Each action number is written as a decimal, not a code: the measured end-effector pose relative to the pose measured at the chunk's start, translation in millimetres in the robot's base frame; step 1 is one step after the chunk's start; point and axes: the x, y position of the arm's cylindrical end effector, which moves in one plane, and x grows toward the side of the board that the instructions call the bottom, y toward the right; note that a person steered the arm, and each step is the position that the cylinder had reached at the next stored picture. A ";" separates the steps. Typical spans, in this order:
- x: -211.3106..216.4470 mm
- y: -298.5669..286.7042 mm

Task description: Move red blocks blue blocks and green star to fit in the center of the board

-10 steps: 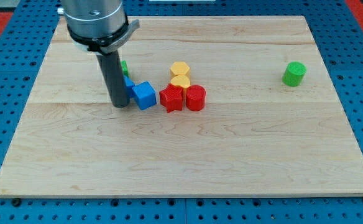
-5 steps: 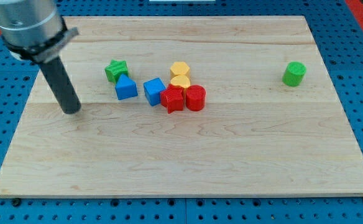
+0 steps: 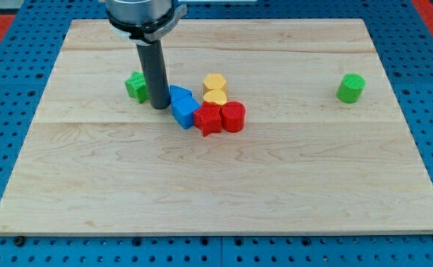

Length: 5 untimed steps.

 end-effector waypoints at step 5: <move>-31.1 -98.3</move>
